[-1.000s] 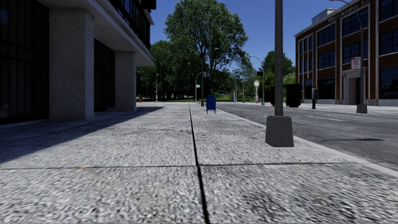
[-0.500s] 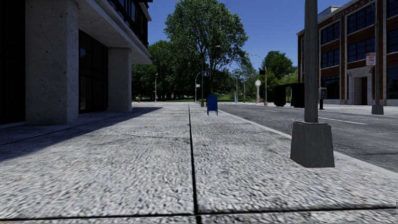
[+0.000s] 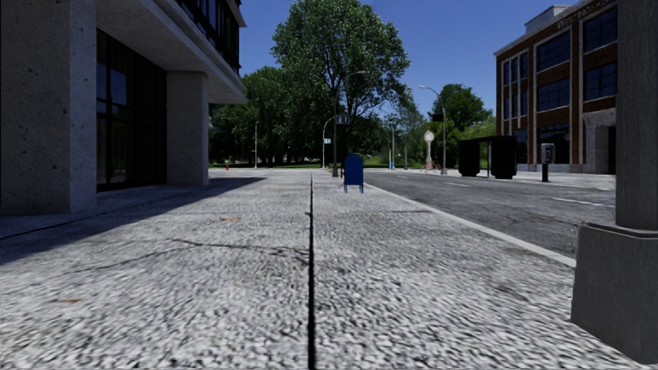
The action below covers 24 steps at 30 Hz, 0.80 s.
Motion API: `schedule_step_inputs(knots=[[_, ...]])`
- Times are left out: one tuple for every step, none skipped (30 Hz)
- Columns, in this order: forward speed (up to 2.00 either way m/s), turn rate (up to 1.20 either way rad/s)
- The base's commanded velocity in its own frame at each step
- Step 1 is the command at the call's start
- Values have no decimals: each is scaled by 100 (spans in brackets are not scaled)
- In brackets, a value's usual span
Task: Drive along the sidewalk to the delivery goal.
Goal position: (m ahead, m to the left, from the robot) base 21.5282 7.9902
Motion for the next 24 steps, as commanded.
schedule_step_inputs(knots=[[200,0],[200,0],[200,0],[200,0],[200,0],[200,0],[200,0],[200,0],[200,0],[200,0],[200,0],[200,0],[200,0],[200,0],[200,0],[200,0],[200,0],[200,0],[200,0],[200,0],[200,0],[200,0],[200,0],[200,0]])
